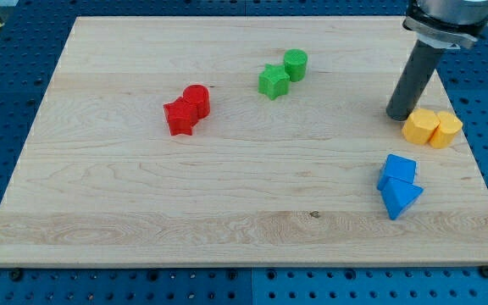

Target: Move the red blocks slightly to the right

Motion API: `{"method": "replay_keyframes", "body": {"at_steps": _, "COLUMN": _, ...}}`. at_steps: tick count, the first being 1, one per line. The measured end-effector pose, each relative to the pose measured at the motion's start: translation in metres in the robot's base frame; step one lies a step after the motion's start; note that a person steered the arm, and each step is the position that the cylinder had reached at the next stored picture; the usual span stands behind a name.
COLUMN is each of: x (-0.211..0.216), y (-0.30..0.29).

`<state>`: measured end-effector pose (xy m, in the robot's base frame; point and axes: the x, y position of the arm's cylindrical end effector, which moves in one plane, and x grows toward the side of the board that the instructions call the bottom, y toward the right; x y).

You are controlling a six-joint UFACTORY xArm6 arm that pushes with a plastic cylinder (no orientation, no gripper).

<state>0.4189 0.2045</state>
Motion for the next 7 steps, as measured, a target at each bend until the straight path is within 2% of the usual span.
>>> {"method": "replay_keyframes", "body": {"at_steps": 1, "x": -0.013, "y": -0.022}}
{"method": "replay_keyframes", "body": {"at_steps": 2, "x": -0.050, "y": -0.024}}
{"method": "replay_keyframes", "body": {"at_steps": 3, "x": -0.064, "y": -0.032}}
{"method": "replay_keyframes", "body": {"at_steps": 4, "x": -0.056, "y": -0.033}}
{"method": "replay_keyframes", "body": {"at_steps": 5, "x": 0.003, "y": -0.061}}
{"method": "replay_keyframes", "body": {"at_steps": 7, "x": 0.050, "y": -0.195}}
